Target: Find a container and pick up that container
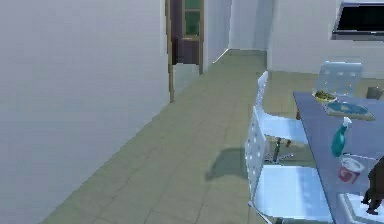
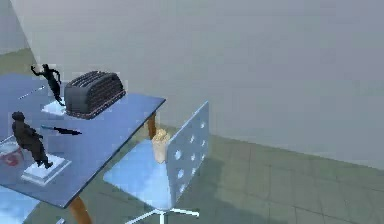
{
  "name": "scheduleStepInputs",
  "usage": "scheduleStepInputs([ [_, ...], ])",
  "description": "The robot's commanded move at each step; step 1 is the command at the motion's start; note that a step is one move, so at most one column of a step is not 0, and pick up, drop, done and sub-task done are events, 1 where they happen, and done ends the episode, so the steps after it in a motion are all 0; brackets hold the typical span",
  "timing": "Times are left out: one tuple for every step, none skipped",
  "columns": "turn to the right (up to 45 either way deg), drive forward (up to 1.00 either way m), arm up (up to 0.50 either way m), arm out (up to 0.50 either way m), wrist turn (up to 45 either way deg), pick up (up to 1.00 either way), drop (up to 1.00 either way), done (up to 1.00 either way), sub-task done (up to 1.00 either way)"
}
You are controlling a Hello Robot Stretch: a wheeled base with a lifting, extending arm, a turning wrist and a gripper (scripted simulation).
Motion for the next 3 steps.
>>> scheduleStepInputs([
  [45.0, 0.0, 0.0, 0.0, 0.0, 0.0, 0.0, 0.0, 0.0],
  [0.0, 0.5, 0.0, 0.0, 0.0, 0.0, 0.0, 0.0, 0.0],
  [-45.0, 0.0, 0.0, 0.0, 0.0, 0.0, 0.0, 0.0, 0.0],
])
